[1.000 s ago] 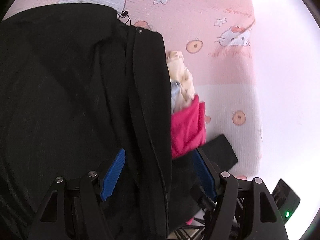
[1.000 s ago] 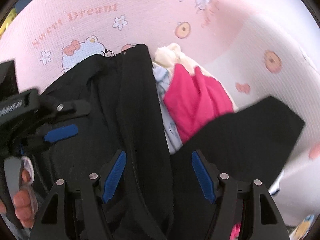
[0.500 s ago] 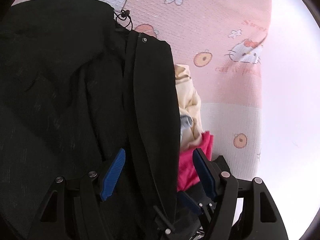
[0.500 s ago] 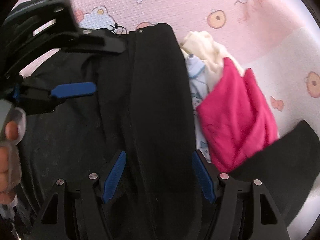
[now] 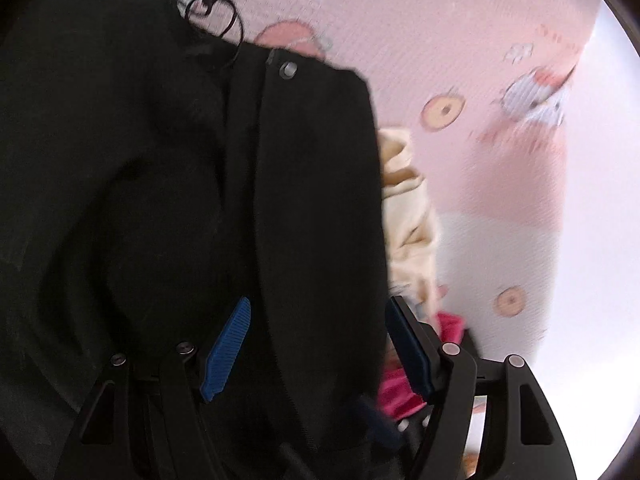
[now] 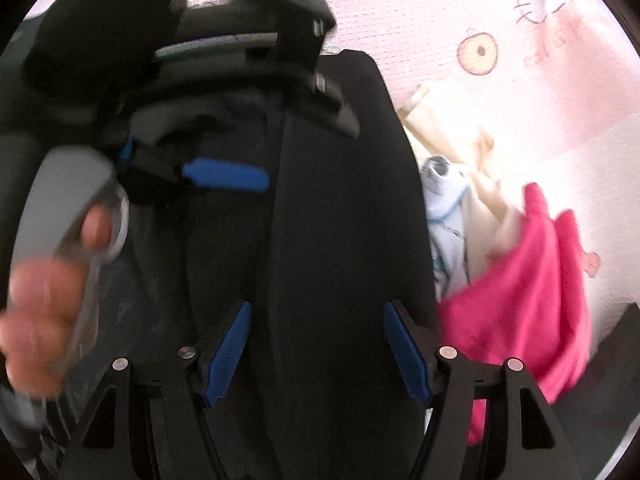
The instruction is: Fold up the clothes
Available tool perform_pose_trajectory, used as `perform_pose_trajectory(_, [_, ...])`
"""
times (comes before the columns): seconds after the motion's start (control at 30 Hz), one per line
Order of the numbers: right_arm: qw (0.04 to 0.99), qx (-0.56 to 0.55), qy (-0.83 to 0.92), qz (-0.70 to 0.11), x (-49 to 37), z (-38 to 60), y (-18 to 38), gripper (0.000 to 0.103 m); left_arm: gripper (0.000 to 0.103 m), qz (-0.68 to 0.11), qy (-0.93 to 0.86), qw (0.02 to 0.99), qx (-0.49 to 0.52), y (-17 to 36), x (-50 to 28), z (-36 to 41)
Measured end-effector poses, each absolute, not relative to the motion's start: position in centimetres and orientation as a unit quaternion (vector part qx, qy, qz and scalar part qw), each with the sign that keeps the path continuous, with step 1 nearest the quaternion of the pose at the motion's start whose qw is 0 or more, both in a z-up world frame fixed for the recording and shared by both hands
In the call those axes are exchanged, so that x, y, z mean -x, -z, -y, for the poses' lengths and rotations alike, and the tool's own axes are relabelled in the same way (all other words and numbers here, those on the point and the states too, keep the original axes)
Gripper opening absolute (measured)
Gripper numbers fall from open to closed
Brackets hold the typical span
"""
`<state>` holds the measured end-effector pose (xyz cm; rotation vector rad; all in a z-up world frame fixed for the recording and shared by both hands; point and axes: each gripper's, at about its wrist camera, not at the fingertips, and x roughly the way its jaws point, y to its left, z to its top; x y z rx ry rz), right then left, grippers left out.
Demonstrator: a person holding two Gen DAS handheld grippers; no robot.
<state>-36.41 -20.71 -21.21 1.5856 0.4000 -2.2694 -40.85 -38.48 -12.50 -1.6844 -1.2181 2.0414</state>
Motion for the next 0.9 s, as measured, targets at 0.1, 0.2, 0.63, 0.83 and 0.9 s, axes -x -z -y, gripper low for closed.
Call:
perform_pose_trajectory(0.1, [0.164, -0.559, 0.795, -0.168, 36.9, 21.4, 22.5, 0.038, 0.068, 0.428, -0.689, 0.116, 0.573, 13.3, 40.0, 38.9])
perform_pose_trajectory(0.2, [0.157, -0.568, 0.792, -0.162, 37.2, 21.0, 23.1, 0.007, 0.068, 0.435, -0.687, 0.113, 0.571, 13.6, 39.8, 39.2])
perform_pose_trajectory(0.63, [0.161, -0.576, 0.800, -0.034, 38.7, 14.6, 20.9, 0.007, 0.068, 0.428, -0.703, 0.091, 0.561, 14.0, 44.5, 37.9])
perform_pose_trajectory(0.83, [0.155, -0.568, 0.805, -0.068, 38.2, 16.1, 21.7, 0.011, 0.017, 0.354, -0.755, 0.083, 0.546, 12.7, 44.3, 35.7])
perform_pose_trajectory(0.9, [0.151, -0.565, 0.807, -0.081, 38.1, 16.6, 22.0, 0.011, 0.013, 0.355, -0.757, 0.078, 0.543, 12.9, 43.9, 35.7])
